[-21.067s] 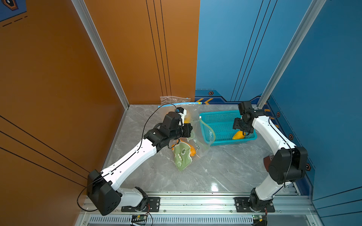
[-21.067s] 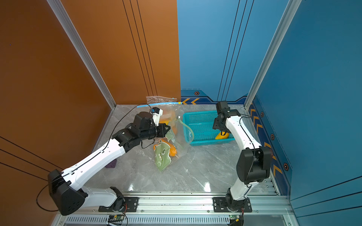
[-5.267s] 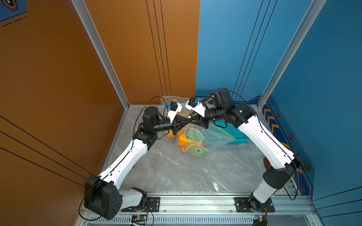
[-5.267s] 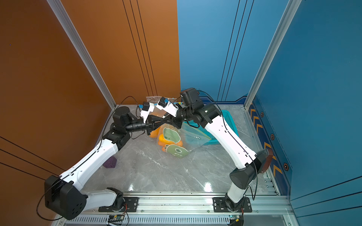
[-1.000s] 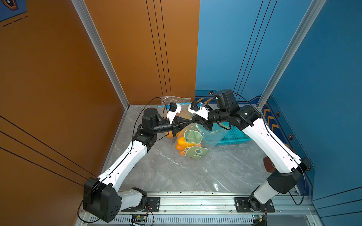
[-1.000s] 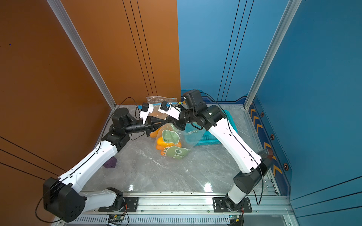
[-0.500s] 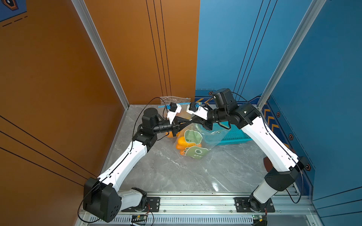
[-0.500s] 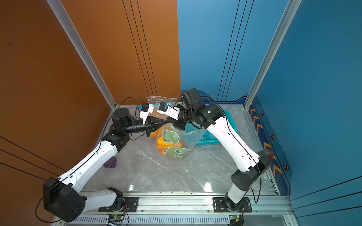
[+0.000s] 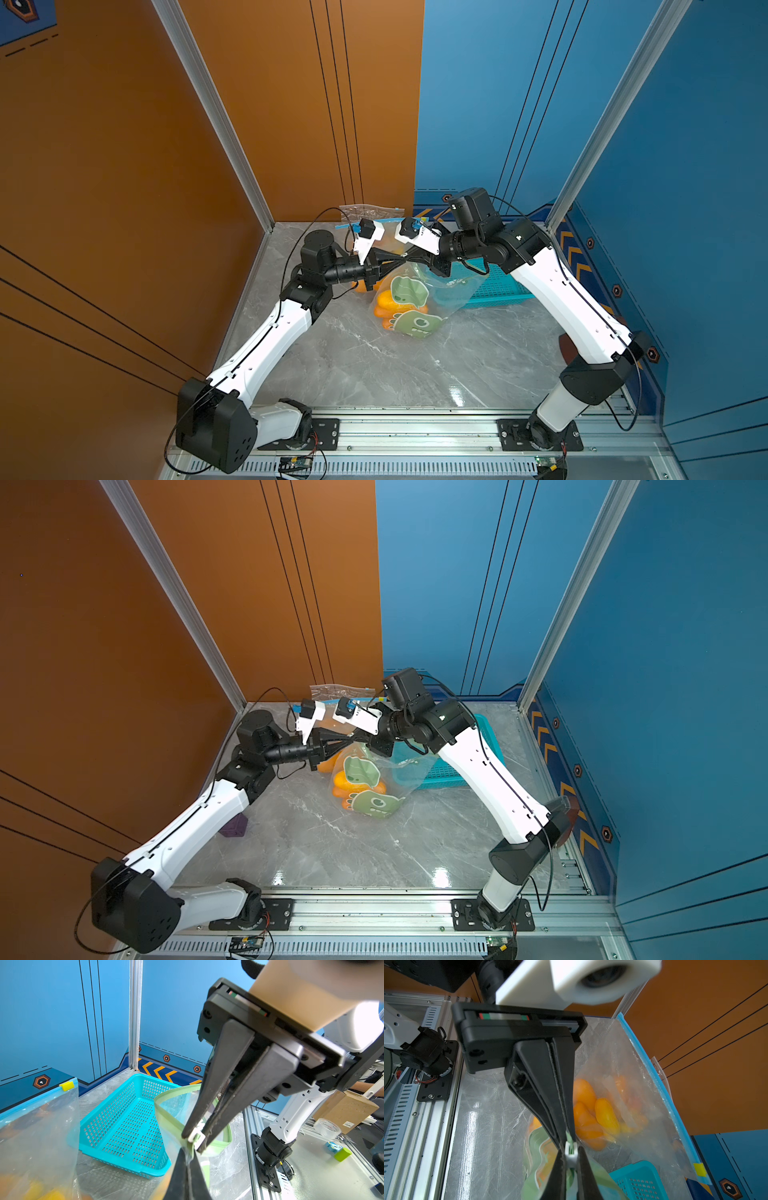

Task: Place the mango in a zip-top bag and seal the zipper
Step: Zip the zipper on the zipper food storage bag.

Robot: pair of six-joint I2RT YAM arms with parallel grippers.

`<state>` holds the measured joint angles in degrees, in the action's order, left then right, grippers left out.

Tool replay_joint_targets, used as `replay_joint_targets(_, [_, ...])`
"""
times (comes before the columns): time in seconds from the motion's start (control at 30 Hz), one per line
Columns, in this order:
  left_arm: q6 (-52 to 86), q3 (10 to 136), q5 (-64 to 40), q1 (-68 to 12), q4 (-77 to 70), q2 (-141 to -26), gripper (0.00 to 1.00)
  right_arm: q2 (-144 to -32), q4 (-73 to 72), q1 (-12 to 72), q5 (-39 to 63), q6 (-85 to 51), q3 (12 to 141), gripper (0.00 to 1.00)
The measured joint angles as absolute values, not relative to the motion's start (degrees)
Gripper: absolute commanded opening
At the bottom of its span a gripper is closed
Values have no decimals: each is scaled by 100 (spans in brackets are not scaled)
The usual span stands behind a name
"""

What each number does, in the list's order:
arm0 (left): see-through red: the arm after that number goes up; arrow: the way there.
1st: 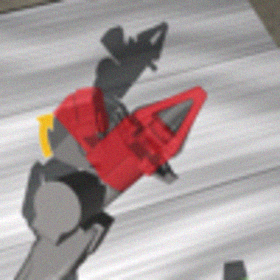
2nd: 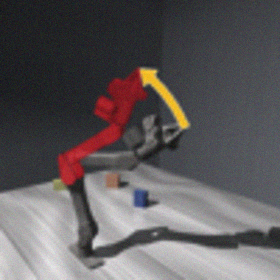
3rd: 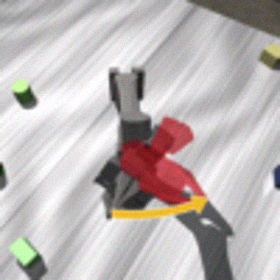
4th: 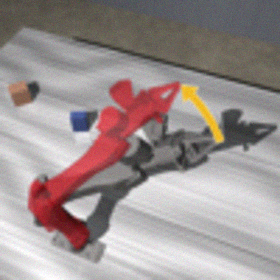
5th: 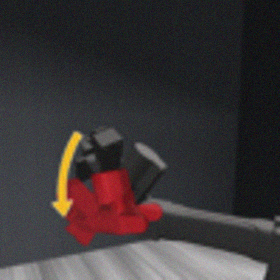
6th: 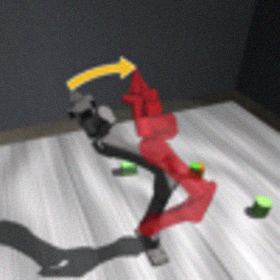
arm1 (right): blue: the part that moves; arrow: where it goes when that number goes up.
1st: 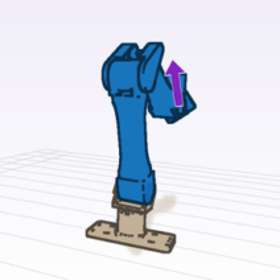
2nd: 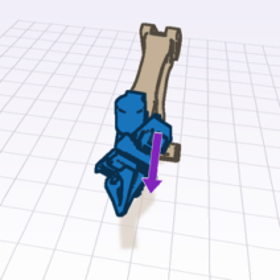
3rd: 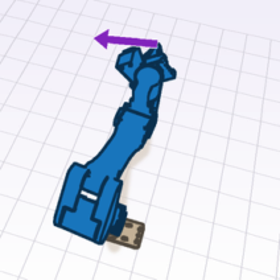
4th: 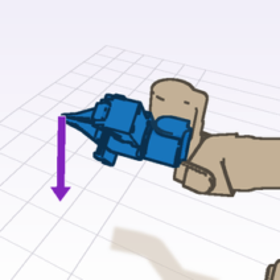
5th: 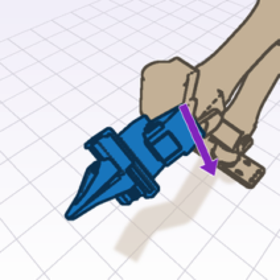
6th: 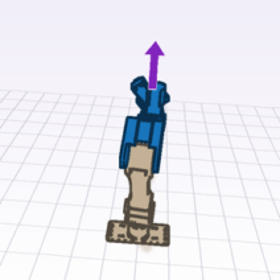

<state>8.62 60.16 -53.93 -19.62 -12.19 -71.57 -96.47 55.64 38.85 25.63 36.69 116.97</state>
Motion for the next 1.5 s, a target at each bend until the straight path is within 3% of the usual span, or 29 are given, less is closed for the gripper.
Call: replay_joint_targets(1.5, [998, 5199, -5092, -987, -1570, -6611, 0, -9260, 6307, 2985, 2176, 3752, 11085, 0])
